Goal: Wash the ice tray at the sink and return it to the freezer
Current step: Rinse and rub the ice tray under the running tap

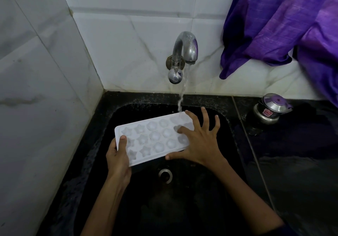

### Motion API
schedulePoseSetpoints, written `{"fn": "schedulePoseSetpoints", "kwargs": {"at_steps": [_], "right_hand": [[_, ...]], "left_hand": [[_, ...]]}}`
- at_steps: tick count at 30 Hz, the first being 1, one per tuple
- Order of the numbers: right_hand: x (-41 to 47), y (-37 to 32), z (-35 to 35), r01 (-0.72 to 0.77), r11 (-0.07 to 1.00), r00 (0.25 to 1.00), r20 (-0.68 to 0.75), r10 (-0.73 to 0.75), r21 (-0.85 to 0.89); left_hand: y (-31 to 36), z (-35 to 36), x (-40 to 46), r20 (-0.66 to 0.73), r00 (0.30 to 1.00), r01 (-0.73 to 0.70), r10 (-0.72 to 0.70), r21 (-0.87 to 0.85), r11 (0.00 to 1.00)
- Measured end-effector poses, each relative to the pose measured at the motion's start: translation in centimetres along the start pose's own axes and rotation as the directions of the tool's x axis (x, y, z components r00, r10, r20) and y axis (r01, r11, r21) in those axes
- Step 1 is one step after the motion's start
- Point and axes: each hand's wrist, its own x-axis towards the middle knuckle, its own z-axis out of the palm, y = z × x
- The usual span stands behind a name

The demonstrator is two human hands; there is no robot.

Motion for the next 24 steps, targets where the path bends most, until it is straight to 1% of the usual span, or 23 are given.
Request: {"fn": "schedulePoseSetpoints", "kwargs": {"at_steps": [3,5,7,16,19,24], "right_hand": [[0.1,0.2,-0.6,-0.034,0.999,0.999,0.034,0.035,-0.028],[0.1,0.2,-0.6,-0.037,0.998,0.997,0.062,0.041,-0.058],[0.2,0.2,-0.7,-0.035,0.998,0.997,0.069,0.038,-0.052],[0.5,0.1,-0.6,-0.019,1.0,0.999,0.029,0.02,-0.02],[0.4,-0.1,-0.2,-0.036,0.998,0.999,-0.031,0.038,0.041],[-0.6,-0.9,-0.2,-0.186,0.962,0.958,-0.18,0.222,0.198]], "left_hand": [[0.0,0.0,-0.1,0.012,1.0,0.001,-0.001,-0.002,1.0],[0.0,0.3,-0.2,0.008,1.0,-0.022,0.022,0.006,1.0],[0.0,0.6,-0.3,0.001,0.999,-0.039,0.039,0.012,0.999],[0.2,0.8,0.0,-0.016,0.997,-0.079,0.079,0.012,0.997],[0.2,0.8,0.3,-0.016,0.996,-0.082,0.083,0.027,0.996],[0.5,1.3,0.9,-0.051,0.996,-0.068,0.068,0.007,0.998]]}}
